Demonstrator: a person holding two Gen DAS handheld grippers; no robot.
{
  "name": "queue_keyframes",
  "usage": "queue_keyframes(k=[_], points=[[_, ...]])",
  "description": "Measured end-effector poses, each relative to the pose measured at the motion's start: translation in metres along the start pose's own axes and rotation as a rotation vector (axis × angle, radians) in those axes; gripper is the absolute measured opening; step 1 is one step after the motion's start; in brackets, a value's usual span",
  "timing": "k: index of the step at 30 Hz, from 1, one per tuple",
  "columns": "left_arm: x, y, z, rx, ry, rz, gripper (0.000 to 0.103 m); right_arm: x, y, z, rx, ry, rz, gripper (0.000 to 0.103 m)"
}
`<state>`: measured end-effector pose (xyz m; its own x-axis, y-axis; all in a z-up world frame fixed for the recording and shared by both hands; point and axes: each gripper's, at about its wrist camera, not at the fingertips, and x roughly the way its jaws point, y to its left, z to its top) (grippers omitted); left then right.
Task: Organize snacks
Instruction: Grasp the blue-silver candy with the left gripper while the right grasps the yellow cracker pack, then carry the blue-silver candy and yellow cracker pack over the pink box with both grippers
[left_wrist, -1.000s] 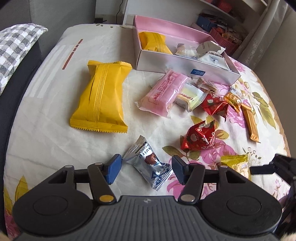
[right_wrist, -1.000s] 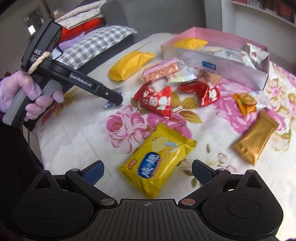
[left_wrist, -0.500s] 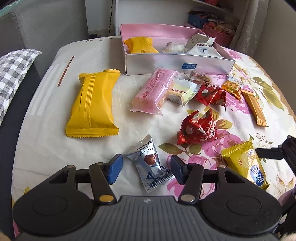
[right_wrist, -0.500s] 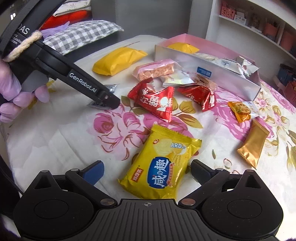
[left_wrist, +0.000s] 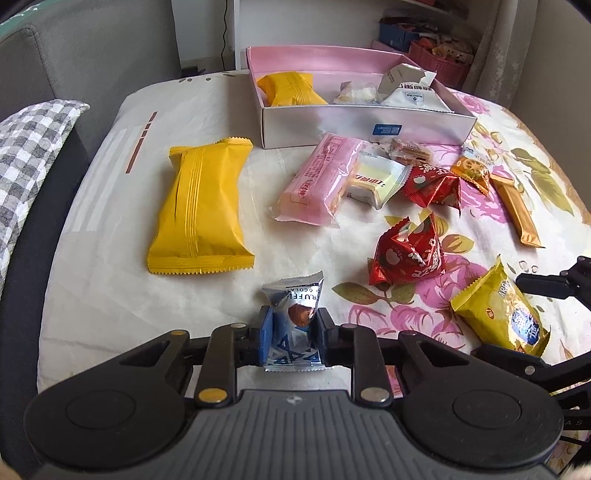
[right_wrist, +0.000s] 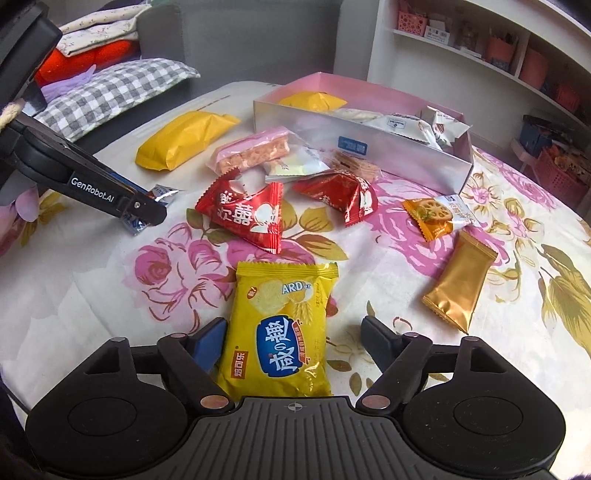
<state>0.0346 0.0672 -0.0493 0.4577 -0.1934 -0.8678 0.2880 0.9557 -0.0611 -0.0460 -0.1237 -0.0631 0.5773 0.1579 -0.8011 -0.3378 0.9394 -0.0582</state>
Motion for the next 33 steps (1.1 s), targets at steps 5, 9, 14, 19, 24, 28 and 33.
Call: queue_keyframes(k=[5, 9, 14, 19, 24, 28, 33], points=[[-0.001, 0.005, 0.002, -0.033, 0.008, -0.027, 0.021, -0.002, 0.005, 0.002, -0.03, -0.011, 0.007, 0.05], [-0.002, 0.006, 0.003, -0.04, 0.007, -0.037, 0.021, -0.003, 0.003, 0.004, -0.009, 0.004, 0.011, 0.049], [-0.01, 0.007, 0.007, -0.049, -0.023, -0.049, 0.021, -0.007, -0.01, 0.013, 0.054, -0.007, -0.014, 0.049], [-0.016, 0.011, 0.013, -0.075, -0.053, -0.058, 0.021, -0.014, -0.025, 0.024, 0.121, -0.037, -0.018, 0.049], [-0.021, 0.01, 0.019, -0.096, -0.079, -0.071, 0.021, -0.02, -0.037, 0.035, 0.164, -0.07, -0.021, 0.049], [-0.023, 0.007, 0.024, -0.103, -0.095, -0.088, 0.021, -0.022, -0.045, 0.043, 0.196, -0.088, -0.023, 0.049], [-0.028, 0.002, 0.032, -0.119, -0.128, -0.109, 0.021, -0.024, -0.052, 0.054, 0.223, -0.116, -0.022, 0.049]])
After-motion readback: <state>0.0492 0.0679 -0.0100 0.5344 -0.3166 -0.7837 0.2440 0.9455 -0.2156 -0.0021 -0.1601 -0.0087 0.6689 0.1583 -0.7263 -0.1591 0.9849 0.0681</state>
